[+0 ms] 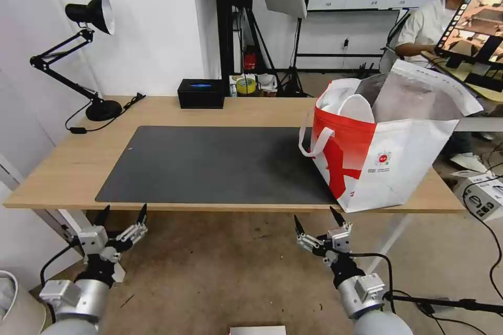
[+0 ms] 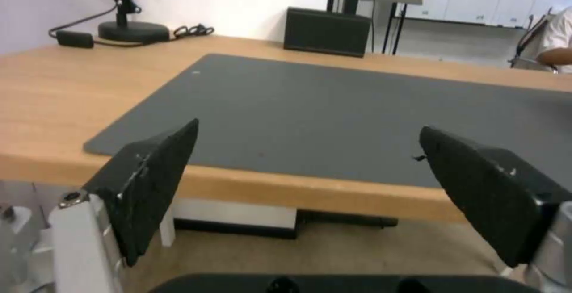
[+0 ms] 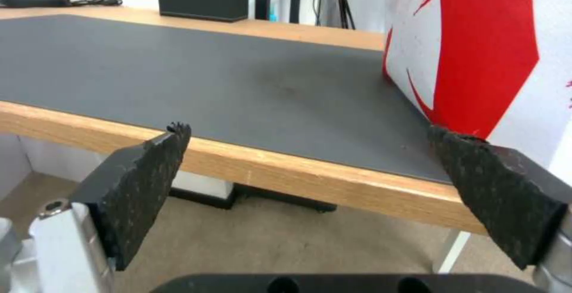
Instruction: Pick up the trash from the table and place it into the takeout bag.
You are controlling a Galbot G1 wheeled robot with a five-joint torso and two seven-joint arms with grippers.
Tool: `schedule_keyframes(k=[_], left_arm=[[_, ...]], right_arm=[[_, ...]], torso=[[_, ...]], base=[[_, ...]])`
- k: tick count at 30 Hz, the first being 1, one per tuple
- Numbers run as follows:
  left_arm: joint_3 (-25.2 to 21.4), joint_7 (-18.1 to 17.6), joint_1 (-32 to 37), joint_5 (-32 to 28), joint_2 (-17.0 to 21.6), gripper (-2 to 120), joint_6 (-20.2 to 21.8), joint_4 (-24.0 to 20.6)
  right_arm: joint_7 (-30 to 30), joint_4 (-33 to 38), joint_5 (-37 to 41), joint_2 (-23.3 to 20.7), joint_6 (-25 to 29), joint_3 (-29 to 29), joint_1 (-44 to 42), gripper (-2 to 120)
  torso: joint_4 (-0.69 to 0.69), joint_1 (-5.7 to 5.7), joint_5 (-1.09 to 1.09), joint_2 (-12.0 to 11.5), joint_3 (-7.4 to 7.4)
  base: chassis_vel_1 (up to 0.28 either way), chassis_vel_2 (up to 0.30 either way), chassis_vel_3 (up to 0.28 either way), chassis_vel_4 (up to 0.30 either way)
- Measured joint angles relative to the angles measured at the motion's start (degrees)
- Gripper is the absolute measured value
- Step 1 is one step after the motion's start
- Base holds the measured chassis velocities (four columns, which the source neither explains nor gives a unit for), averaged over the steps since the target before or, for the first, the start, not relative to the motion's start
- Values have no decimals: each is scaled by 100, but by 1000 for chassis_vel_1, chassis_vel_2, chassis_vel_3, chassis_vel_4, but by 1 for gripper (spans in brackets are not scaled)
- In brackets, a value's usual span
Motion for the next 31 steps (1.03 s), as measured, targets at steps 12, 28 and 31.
schedule_keyframes(k=[12,28,31], left_arm=[[25,-6,13,13,-24,100,41,-9],[33,-17,0,2,-12,100,47,-14],[34,-19,-1,1,-11,100,48,-15]], right_arm=[[0,0,0,0,0,0,0,100],[0,0,0,0,0,0,0,100],[0,0,0,0,0,0,0,100]], torso=[[0,0,0,0,0],[0,0,0,0,0],[0,0,-1,0,0]], base=[[0,0,0,0],[0,0,0,0],[0,0,0,0]])
